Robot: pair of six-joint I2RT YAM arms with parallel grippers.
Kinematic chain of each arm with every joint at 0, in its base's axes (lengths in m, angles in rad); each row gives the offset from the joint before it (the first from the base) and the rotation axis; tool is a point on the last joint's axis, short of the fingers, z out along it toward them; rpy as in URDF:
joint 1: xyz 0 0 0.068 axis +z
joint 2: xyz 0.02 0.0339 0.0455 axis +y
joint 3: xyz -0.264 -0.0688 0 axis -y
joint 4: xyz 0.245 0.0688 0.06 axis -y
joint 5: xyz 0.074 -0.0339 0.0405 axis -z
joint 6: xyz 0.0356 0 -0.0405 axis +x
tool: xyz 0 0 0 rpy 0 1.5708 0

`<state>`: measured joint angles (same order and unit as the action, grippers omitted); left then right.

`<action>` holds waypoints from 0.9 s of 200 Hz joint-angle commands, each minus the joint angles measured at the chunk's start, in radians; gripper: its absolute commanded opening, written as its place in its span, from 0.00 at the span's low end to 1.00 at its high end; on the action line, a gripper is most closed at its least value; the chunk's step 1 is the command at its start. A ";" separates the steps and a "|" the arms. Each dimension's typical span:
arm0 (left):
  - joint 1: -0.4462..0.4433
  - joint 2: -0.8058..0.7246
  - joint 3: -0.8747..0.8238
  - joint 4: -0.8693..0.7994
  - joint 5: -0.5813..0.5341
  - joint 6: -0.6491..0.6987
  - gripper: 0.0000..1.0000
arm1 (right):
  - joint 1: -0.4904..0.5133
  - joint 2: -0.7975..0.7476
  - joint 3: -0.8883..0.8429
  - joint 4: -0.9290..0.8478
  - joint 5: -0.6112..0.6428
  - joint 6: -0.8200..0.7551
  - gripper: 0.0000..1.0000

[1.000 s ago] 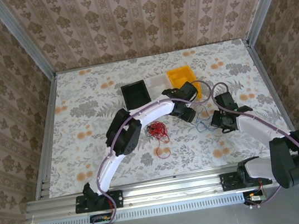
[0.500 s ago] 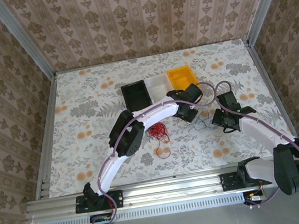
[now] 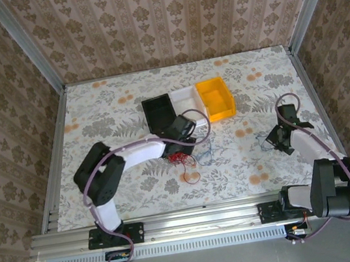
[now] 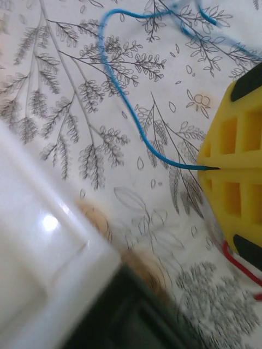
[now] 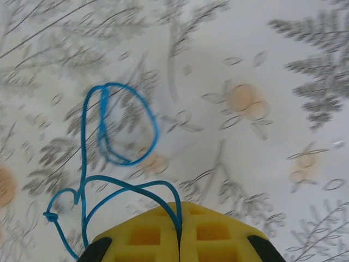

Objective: Untangle the cables

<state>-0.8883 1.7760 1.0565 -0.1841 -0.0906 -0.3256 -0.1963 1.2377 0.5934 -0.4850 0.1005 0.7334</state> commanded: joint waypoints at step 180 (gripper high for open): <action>0.045 -0.336 -0.173 0.269 -0.229 -0.163 0.00 | 0.333 0.389 0.736 0.169 -0.273 -0.065 0.00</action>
<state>-0.8482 1.4483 0.8944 0.1406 -0.2771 -0.4564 0.1234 1.5410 1.2201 -0.3309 -0.1371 0.6579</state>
